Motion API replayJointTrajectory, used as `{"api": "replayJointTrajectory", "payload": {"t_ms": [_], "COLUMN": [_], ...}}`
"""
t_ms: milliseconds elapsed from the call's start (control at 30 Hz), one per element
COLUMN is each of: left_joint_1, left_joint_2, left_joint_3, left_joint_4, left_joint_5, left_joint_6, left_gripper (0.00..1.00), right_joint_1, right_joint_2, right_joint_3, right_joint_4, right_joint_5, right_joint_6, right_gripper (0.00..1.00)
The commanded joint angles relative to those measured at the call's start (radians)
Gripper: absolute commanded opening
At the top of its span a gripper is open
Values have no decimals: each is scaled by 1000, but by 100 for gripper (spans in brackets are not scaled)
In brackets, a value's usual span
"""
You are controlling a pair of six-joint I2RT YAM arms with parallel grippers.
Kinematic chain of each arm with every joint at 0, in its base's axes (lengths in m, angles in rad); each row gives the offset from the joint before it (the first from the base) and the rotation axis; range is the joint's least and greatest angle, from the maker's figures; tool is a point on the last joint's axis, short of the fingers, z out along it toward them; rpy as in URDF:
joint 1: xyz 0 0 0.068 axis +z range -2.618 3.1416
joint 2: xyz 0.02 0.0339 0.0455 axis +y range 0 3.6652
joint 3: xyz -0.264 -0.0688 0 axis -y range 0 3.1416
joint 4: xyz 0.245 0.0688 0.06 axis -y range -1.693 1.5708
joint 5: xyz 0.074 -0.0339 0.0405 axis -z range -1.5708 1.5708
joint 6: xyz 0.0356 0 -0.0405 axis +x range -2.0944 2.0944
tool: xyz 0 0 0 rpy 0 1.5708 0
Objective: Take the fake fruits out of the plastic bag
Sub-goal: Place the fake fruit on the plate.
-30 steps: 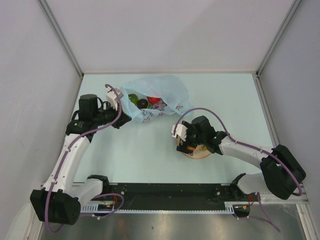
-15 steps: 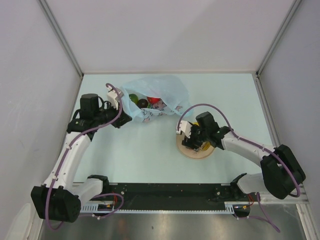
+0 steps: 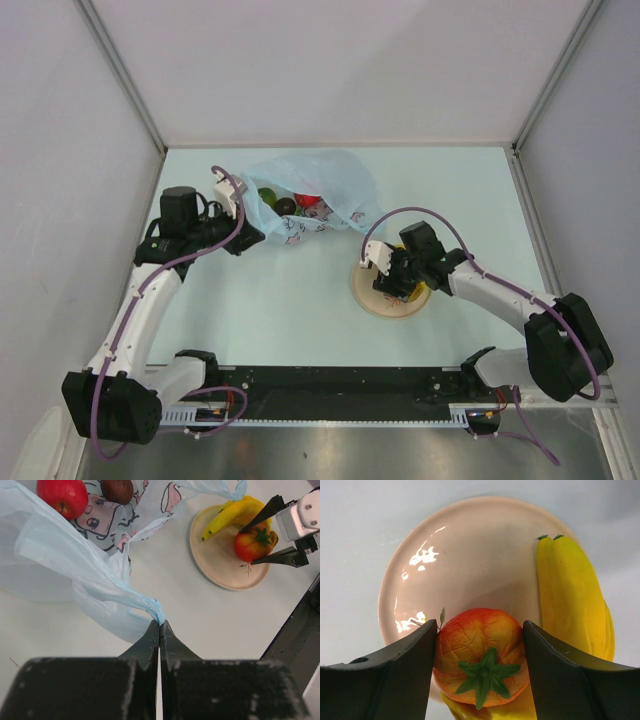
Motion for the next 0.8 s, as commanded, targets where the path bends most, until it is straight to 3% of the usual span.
{"api": "replayJointTrajectory", "payload": {"t_ms": [0, 200, 333, 467, 600, 767], "left_joint_1": [-3, -3, -3, -3, -3, -3], "left_joint_2": [-7, -13, -20, -30, -58, -124], "left_joint_3": [25, 28, 22, 10, 6, -24], "left_joint_4": [45, 50, 45, 45, 17, -55], "left_joint_5": [42, 45, 53, 66, 68, 66], "left_joint_6": [-27, -36, -39, -54, -47, -16], "left_gripper": [0, 0, 0, 0, 0, 0], "right_joint_1": [-22, -38, -24, 65, 157, 205], "right_joint_2": [-31, -40, -103, -160, -169, -86], "right_joint_3": [32, 32, 59, 122, 211, 272], "right_joint_4": [-78, -99, -62, -27, 29, 258], "right_joint_5": [26, 18, -50, -68, -43, 23], "right_joint_6": [-37, -45, 23, 109, 236, 366], "right_gripper": [52, 56, 84, 99, 100, 84]}}
